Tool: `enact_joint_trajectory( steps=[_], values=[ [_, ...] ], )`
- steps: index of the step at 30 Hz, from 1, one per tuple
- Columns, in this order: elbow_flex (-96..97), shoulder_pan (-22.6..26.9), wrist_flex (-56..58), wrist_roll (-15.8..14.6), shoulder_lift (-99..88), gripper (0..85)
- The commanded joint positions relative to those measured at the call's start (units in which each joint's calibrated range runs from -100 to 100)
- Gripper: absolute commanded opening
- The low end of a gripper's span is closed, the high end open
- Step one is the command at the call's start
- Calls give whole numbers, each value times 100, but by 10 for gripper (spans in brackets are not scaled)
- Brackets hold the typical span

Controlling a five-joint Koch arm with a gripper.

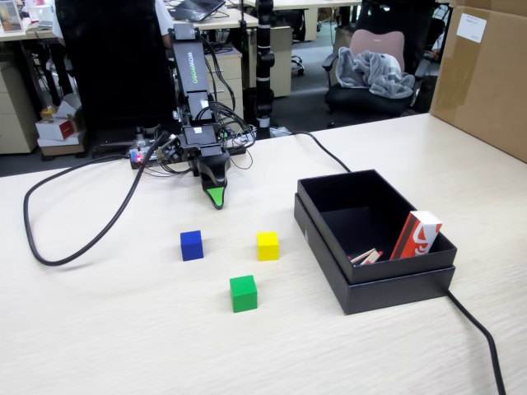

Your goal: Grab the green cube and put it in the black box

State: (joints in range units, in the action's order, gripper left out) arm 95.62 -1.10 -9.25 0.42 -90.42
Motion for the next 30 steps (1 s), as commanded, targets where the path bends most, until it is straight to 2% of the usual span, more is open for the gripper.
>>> enact_joint_trajectory(
  steps=[1,30],
  values=[
    [30,0,48,0,17,487],
    [30,-5,83,24,-155,475]
  ],
)
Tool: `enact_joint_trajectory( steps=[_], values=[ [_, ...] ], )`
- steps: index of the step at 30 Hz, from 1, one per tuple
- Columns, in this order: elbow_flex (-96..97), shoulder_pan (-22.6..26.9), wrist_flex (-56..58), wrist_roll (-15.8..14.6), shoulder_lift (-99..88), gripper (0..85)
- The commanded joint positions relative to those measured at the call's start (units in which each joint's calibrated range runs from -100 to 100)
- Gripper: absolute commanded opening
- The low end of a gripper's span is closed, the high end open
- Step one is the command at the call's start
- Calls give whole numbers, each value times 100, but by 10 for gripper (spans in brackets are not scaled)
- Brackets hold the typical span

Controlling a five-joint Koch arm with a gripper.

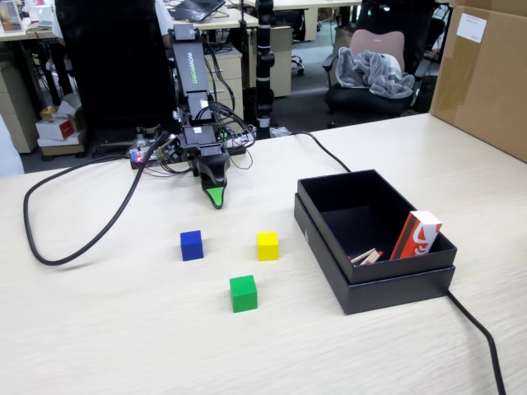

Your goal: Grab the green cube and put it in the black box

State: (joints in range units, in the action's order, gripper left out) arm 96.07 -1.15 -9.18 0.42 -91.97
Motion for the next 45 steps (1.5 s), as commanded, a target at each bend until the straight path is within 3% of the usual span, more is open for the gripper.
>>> enact_joint_trajectory(
  steps=[1,9,17,21,27,36,45],
  values=[
    [-43,0,101,0,12,475],
    [-1965,0,2900,-469,-171,475],
    [-4467,-5,4317,-527,815,476],
    [-6670,15,5440,-518,2525,473],
    [-9997,-10,6866,-274,5646,473],
    [-11992,-142,6874,-200,8802,475],
    [-13560,-127,6848,-215,10833,476]
  ],
)
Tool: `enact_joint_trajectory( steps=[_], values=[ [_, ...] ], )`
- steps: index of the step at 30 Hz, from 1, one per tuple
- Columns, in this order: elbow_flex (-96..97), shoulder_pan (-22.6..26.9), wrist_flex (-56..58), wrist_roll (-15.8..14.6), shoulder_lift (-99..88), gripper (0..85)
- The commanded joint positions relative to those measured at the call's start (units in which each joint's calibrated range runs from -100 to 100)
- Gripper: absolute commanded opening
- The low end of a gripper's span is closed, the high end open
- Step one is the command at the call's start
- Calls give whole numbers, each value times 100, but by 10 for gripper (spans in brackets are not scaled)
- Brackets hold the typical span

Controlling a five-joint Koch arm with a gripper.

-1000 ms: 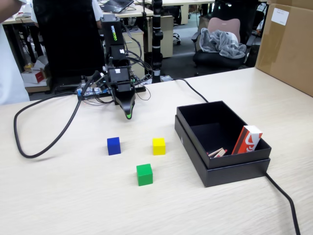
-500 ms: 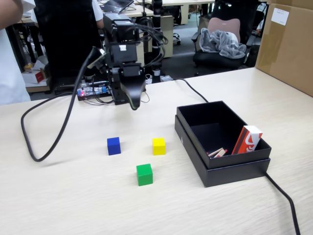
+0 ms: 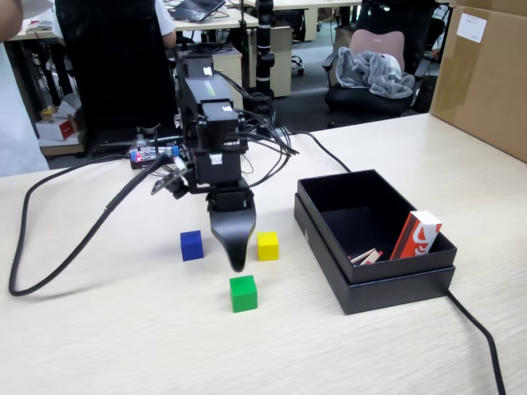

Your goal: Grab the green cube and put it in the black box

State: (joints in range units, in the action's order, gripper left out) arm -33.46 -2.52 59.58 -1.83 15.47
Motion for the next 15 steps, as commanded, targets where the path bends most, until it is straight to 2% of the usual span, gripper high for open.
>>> enact_joint_trajectory(
  steps=[1,15],
  values=[
    [-734,15,-27,5,237,476],
    [-1151,10,-62,-5,1190,475]
  ],
)
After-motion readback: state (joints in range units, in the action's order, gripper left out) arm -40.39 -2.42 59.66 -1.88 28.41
